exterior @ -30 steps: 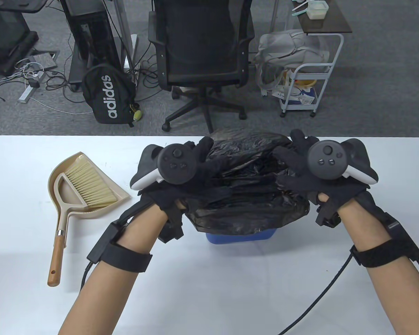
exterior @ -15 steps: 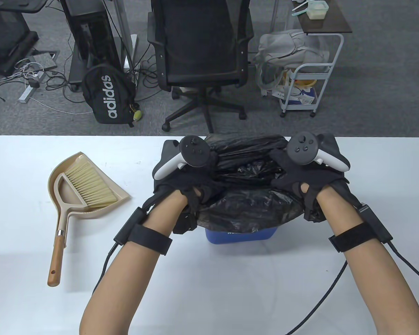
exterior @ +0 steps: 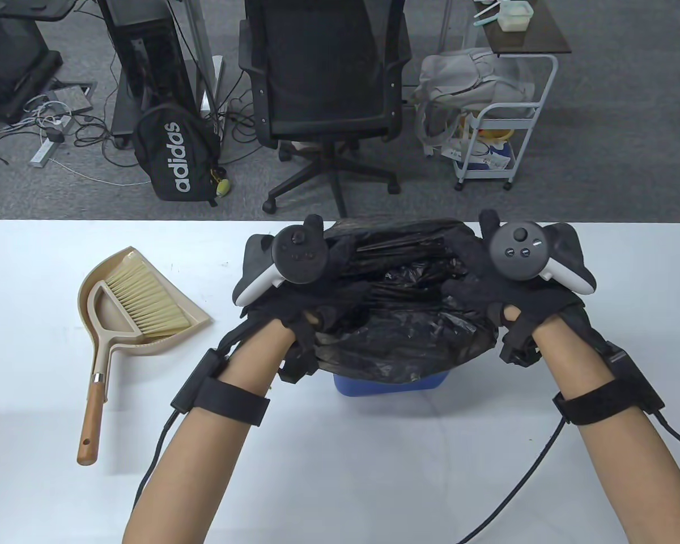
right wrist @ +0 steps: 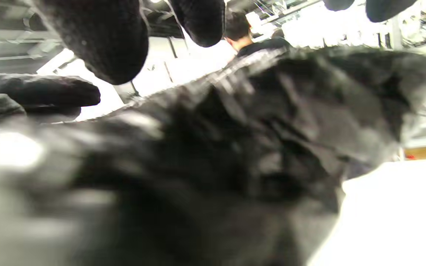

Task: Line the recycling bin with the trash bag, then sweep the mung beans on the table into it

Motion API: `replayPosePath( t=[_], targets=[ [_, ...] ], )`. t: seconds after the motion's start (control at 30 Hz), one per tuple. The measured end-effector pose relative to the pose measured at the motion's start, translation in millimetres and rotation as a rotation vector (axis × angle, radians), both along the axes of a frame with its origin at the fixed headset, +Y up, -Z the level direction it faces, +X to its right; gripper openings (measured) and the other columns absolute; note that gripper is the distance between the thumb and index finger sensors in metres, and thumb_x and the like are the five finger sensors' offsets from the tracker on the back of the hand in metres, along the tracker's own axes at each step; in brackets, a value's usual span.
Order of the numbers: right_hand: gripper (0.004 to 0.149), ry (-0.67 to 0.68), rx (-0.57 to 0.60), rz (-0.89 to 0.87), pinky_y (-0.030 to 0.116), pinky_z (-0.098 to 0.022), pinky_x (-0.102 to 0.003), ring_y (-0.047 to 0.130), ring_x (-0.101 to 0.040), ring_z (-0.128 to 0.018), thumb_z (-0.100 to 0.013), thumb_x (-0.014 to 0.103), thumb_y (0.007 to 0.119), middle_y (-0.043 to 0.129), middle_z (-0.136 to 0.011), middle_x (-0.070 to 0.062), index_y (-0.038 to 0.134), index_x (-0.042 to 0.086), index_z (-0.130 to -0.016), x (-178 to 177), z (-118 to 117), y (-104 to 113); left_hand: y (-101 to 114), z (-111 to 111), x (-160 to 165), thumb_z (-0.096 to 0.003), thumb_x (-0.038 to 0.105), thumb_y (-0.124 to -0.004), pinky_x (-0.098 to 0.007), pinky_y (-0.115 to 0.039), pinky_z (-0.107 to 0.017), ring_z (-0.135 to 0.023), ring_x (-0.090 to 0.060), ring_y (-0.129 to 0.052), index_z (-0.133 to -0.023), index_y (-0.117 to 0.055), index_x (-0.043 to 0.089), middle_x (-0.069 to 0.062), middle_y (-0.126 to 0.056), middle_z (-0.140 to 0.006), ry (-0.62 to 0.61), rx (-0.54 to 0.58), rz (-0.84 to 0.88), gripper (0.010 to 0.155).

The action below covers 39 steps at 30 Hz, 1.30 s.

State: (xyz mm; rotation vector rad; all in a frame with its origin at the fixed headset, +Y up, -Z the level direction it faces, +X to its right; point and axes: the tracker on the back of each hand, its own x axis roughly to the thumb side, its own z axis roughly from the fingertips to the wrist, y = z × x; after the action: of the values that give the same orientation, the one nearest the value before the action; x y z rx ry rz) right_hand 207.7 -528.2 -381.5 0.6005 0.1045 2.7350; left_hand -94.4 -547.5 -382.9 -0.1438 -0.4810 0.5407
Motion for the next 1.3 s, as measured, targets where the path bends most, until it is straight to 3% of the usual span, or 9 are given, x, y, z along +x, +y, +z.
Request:
replayPosePath(
  t=[0.1,0.27,0.4,0.5,0.6,0.9,1.03,1.3],
  targets=[
    [0.085,0.077,0.010,-0.018,0.041,-0.062,-0.082,0.025,-0.079,-0.093,-0.050,0.053,0.076,0.013,-0.114,-0.041,0.049,0.010,-0.118,1.1,21.4,0.5,5.5,18.8,1.8,-0.0495,0.056,-0.083,-0.083,-0.034,-0.069,-0.096,-0.074,-0.002,-0.120,-0.047,0.007,-0.034,-0.004,-0.119,-0.060,0.057,-0.017,0.093],
    [0.089,0.132,0.017,0.071,0.037,-0.063,-0.082,0.021,-0.077,-0.095,-0.048,0.054,0.078,0.013,-0.114,-0.041,0.047,0.009,-0.118,-0.4,37.0,-19.6,-8.5,37.2,14.2,-0.0461,0.057,-0.087,-0.083,-0.033,-0.069,-0.097,-0.073,-0.001,-0.120,-0.045,0.007,-0.034,-0.007,-0.120,-0.116,0.077,-0.145,0.099],
    [0.087,0.134,0.012,0.011,0.039,-0.062,-0.082,0.024,-0.077,-0.094,-0.048,0.054,0.077,0.017,-0.114,-0.042,0.050,0.009,-0.118,1.3,38.3,-28.1,-14.4,37.5,18.4,-0.0446,0.055,-0.090,-0.084,-0.032,-0.070,-0.098,-0.072,-0.001,-0.120,-0.049,0.012,-0.033,-0.008,-0.121,-0.167,0.067,-0.081,0.096],
    [0.088,0.140,0.002,0.061,0.039,-0.063,-0.082,0.024,-0.077,-0.094,-0.047,0.054,0.077,0.017,-0.114,-0.042,0.049,0.010,-0.118,0.9,39.4,-33.3,-21.0,37.2,22.4,-0.0440,0.056,-0.090,-0.083,-0.032,-0.070,-0.097,-0.072,0.000,-0.120,-0.045,0.010,-0.033,-0.007,-0.120,-0.187,0.072,-0.179,0.100],
    [0.085,0.125,0.033,0.103,0.040,-0.063,-0.081,0.025,-0.076,-0.095,-0.048,0.052,0.078,0.019,-0.114,-0.042,0.052,0.010,-0.117,0.5,39.6,-37.8,-26.8,37.3,26.1,-0.0460,0.052,-0.089,-0.082,-0.034,-0.072,-0.099,-0.071,-0.003,-0.119,-0.048,0.011,-0.032,-0.009,-0.121,-0.162,0.146,-0.293,0.093],
    [0.086,0.015,-0.050,0.100,0.038,-0.063,-0.082,0.024,-0.076,-0.095,-0.048,0.054,0.077,0.020,-0.114,-0.042,0.051,0.011,-0.118,15.3,24.6,-40.6,-25.9,19.3,21.9,-0.0447,0.051,-0.087,-0.079,-0.034,-0.075,-0.102,-0.068,-0.007,-0.119,-0.049,0.015,-0.029,-0.012,-0.122,-0.079,0.213,-0.297,0.091],
    [0.085,-0.022,-0.088,0.067,0.038,-0.062,-0.082,0.024,-0.077,-0.094,-0.048,0.053,0.077,0.021,-0.114,-0.042,0.052,0.010,-0.117,20.0,19.3,-41.9,-29.6,12.9,23.5,-0.0453,0.050,-0.087,-0.079,-0.035,-0.074,-0.102,-0.068,-0.007,-0.119,-0.048,0.014,-0.030,-0.012,-0.121,-0.050,0.182,-0.281,0.091],
    [0.089,-0.022,-0.081,0.114,0.036,-0.063,-0.082,0.021,-0.076,-0.094,-0.048,0.053,0.078,0.017,-0.114,-0.042,0.044,0.011,-0.119,18.8,22.7,-30.8,-19.9,25.8,24.3,-0.0427,0.056,-0.088,-0.081,-0.033,-0.072,-0.101,-0.069,-0.007,-0.120,-0.041,0.012,-0.031,-0.010,-0.121,-0.084,0.197,-0.273,0.100]
  ],
)
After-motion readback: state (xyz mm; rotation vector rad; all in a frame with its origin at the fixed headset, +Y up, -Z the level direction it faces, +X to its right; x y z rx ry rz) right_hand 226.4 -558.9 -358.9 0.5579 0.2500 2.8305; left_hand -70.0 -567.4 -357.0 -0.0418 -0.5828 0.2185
